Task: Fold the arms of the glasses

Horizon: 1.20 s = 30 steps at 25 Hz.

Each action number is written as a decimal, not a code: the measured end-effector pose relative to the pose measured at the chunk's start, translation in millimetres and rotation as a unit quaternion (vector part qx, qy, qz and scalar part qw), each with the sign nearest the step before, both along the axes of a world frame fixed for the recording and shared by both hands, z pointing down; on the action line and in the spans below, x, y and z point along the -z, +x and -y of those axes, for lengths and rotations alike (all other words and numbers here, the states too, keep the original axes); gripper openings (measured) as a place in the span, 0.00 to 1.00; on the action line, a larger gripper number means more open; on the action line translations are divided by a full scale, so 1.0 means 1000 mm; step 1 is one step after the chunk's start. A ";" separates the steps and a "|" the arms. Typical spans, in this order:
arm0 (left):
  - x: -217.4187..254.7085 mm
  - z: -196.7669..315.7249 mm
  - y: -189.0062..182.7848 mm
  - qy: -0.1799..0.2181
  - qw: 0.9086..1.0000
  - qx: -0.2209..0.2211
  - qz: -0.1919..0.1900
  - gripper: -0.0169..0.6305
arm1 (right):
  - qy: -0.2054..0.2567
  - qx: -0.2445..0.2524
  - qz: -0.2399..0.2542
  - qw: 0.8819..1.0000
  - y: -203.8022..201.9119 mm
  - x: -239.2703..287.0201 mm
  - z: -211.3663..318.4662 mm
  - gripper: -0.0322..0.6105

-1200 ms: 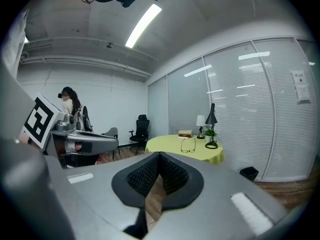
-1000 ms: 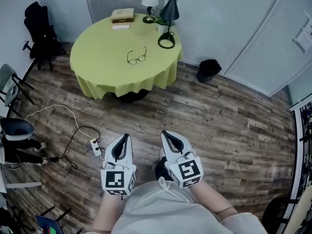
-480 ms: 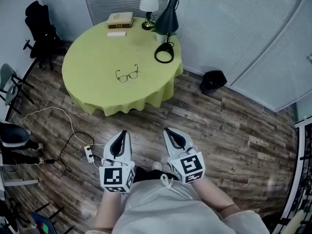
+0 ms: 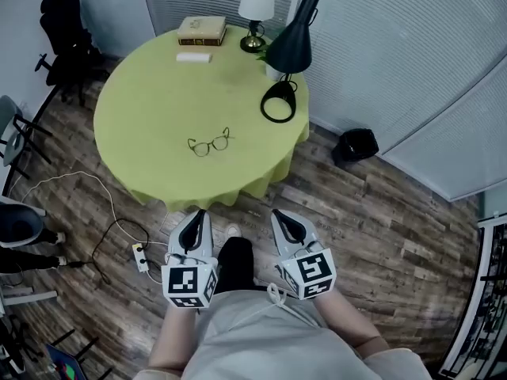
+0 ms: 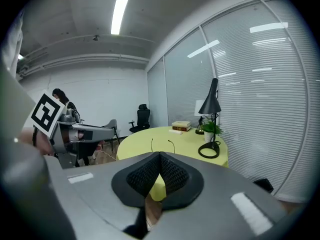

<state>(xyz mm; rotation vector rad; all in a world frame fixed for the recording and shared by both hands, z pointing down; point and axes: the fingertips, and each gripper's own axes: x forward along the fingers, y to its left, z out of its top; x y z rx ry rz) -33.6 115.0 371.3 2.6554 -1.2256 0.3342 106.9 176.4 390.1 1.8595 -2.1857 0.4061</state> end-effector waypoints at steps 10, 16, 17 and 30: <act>-0.009 0.173 0.034 -0.024 1.000 0.004 -0.019 0.04 | -0.025 0.024 -0.013 0.999 0.029 -0.009 0.175 0.05; -0.024 0.234 0.034 -0.038 0.999 0.017 -0.011 0.04 | -0.064 0.048 -0.016 0.997 0.033 -0.033 0.243 0.05; -0.029 0.241 0.032 -0.043 0.999 0.024 -0.008 0.04 | -0.076 0.054 -0.019 0.995 0.033 -0.039 0.253 0.05; -0.089 0.275 -0.008 -0.073 0.988 0.130 0.046 0.04 | -0.224 0.215 -0.082 0.947 0.032 -0.141 0.313 0.10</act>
